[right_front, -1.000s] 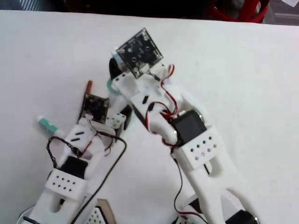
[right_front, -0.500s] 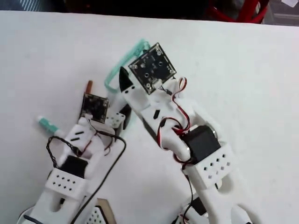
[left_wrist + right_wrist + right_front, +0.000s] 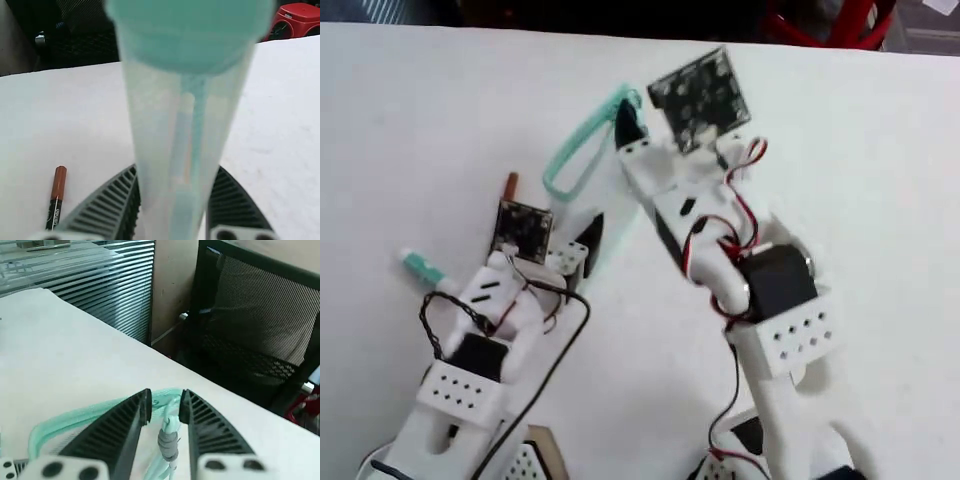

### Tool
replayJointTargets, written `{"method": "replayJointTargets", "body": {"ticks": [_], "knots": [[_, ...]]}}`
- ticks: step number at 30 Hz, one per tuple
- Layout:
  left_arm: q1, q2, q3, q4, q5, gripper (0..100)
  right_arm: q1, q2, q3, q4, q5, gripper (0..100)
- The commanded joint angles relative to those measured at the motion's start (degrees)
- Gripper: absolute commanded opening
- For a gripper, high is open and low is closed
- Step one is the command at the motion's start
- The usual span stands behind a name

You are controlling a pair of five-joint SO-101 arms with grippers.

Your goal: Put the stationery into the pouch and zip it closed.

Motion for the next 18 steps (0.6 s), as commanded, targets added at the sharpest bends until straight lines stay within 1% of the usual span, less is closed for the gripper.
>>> {"method": "replayJointTargets", "body": {"ticks": [1, 6, 8, 10, 13, 15, 18], "knots": [[-0.04, -0.66, -0.53, -1.23, 0.26, 18, 1.80, 8.40, -13.63, 6.11, -7.21, 10.9], [-0.13, -0.66, -0.53, -1.23, 0.26, 18, 1.54, 24.04, -32.44, 19.74, -17.23, 23.9], [-0.13, -0.66, -0.53, -1.23, 0.26, 18, 1.54, 29.23, -38.95, 25.89, -19.87, 27.9], [-0.13, -0.66, -0.53, -1.23, 0.26, 18, 1.54, 33.27, -44.84, 30.99, -20.13, 29.7], [-0.04, -0.66, -0.53, -1.23, 0.26, 18, 0.57, 37.41, -52.04, 36.26, -19.96, 29.8], [-0.04, -0.66, -0.53, -1.23, 0.26, 18, -0.13, 39.60, -54.77, 38.29, -19.96, 29.8], [-0.04, -0.66, -0.53, -1.23, 0.26, 18, 0.04, 42.42, -55.30, 38.64, -20.31, 29.8]]}}
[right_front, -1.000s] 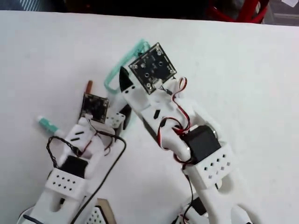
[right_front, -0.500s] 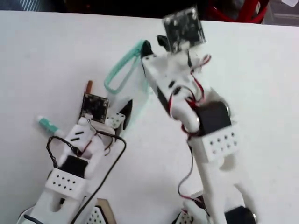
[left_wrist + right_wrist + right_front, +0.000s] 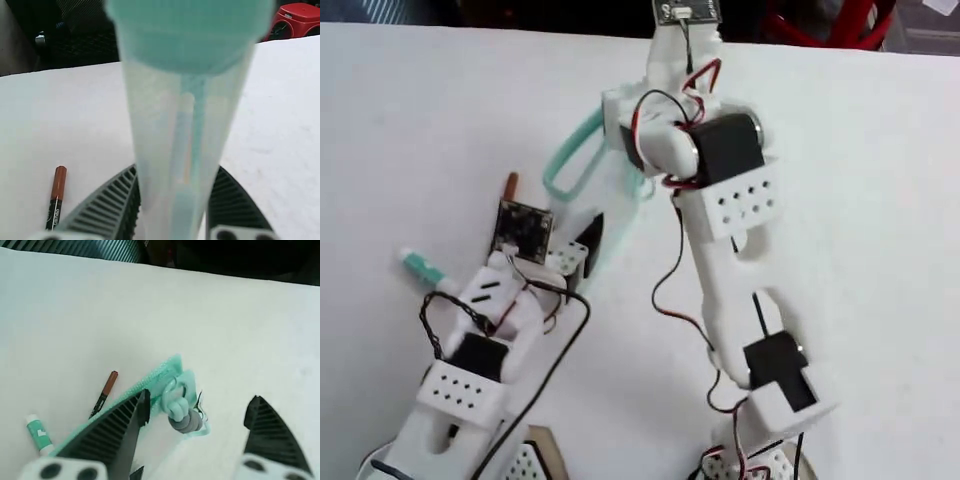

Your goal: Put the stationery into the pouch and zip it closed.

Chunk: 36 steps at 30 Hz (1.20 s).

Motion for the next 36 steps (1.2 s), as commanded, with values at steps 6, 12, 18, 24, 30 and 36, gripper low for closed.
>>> {"method": "replayJointTargets", "body": {"ticks": [6, 12, 18, 24, 30, 36], "knots": [[-0.04, -0.66, -0.44, -1.23, 0.26, 18, -0.31, 3.47, -3.52, 0.40, -0.53, 29.8], [-1.89, -6.20, -6.68, 12.31, 0.88, 23, 0.04, 3.38, -3.52, 0.57, -0.18, 29.8], [-4.97, -27.38, -18.90, 45.63, 1.85, 29, 0.04, 3.74, -3.08, 0.84, -0.18, 29.8], [-17.89, -41.54, -30.15, 58.20, -11.16, 29, -0.48, 3.21, -3.52, 1.63, -0.18, 29.7], [-32.84, -30.73, -42.55, 58.02, -15.21, 21, -0.04, 3.21, -3.52, 4.00, -0.18, 29.7], [-40.66, -5.14, -48.79, 57.85, -8.35, 20, -0.40, 3.38, -3.43, 4.44, -0.18, 29.7]]}}
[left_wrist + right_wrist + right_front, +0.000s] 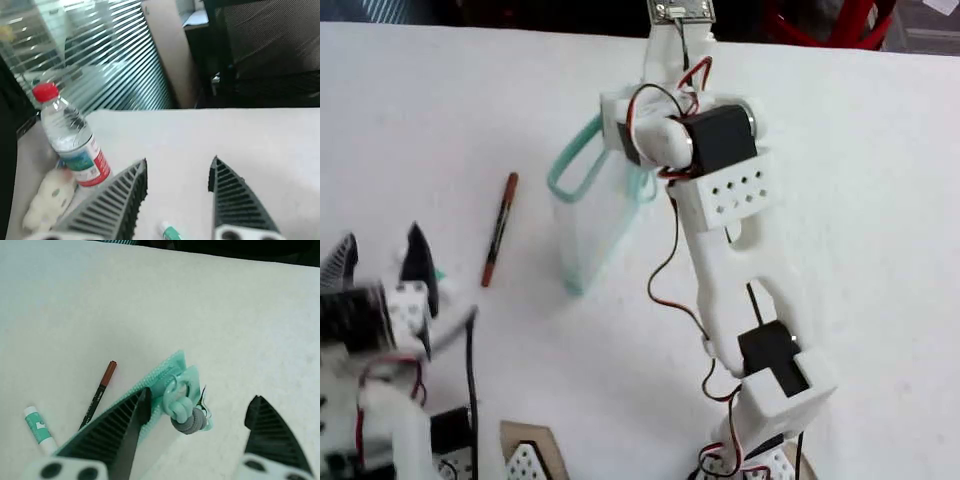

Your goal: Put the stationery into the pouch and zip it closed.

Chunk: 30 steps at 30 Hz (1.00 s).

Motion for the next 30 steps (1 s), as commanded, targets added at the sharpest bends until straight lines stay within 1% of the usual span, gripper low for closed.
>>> {"method": "replayJointTargets", "body": {"ticks": [1, 3, 4, 5, 7, 9, 13, 17, 21, 30], "knots": [[-3.12, 20.35, -4.40, -1.23, 4.48, 20, -0.40, -0.22, -0.35, 1.19, 0.00, 29.7], [-2.86, 32.48, -6.33, -1.41, 3.52, 20, -0.40, -0.31, -0.35, 1.19, 0.00, 29.7], [-1.45, 38.11, -7.91, -1.49, 1.23, 20, -0.40, -0.31, -0.35, 1.19, 0.00, 29.7], [0.22, 43.91, -9.76, -1.32, -2.73, 21, -0.40, -0.31, -0.26, 1.19, 0.00, 29.7], [3.12, 54.37, -13.36, -1.05, -10.29, 27, -0.40, -0.13, -0.26, 1.19, 0.00, 29.7], [5.41, 64.40, -17.41, -1.05, -12.66, 30, -0.31, -0.04, -0.09, 1.19, 0.00, 29.7], [8.66, 81.71, -27.60, -1.32, -12.92, 29, 0.04, 0.04, 0.00, 1.19, 0.00, 29.7], [11.21, 94.81, -38.33, -1.32, -12.92, 25, -0.31, 0.13, 0.00, 1.19, 0.00, 29.7], [13.23, 104.40, -46.51, -1.32, -12.92, 22, -0.40, 0.13, 0.00, 1.19, 0.00, 29.7], [13.05, 121.01, -56.00, -2.37, -12.75, 21, -0.04, 0.13, 0.00, 1.19, 0.09, 29.7]]}}
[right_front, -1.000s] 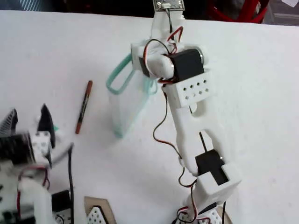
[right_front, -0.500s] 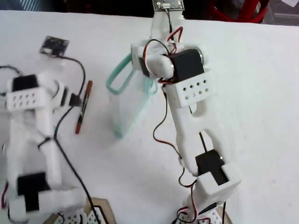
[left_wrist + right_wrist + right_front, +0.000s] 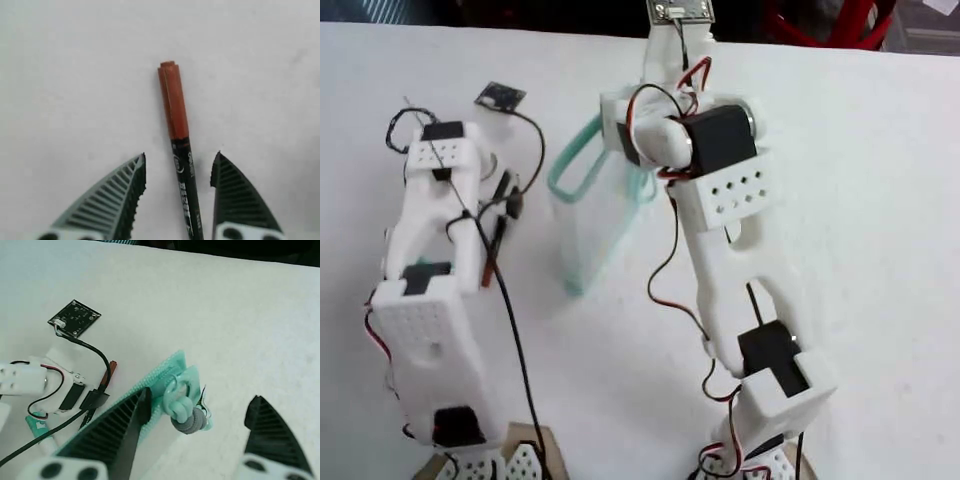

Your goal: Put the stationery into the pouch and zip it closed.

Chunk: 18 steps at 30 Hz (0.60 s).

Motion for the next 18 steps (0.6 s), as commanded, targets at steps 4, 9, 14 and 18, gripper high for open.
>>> {"method": "replayJointTargets", "body": {"ticks": [4, 9, 14, 18], "knots": [[0.48, 5.14, -8.44, 0.53, 2.46, 18, -0.04, 0.13, 0.00, 1.10, 0.09, 29.7], [2.95, 6.55, -9.49, 0.88, 0.26, 2, 0.04, 0.22, 0.00, 1.10, 0.09, 29.7], [4.09, 6.46, -11.69, 6.15, 0.26, 2, 0.04, 0.22, 0.00, 1.10, 0.09, 29.7], [3.21, 6.46, -25.85, 20.22, 0.26, 2, 0.04, 0.22, 0.09, 1.19, 0.09, 29.7]]}}
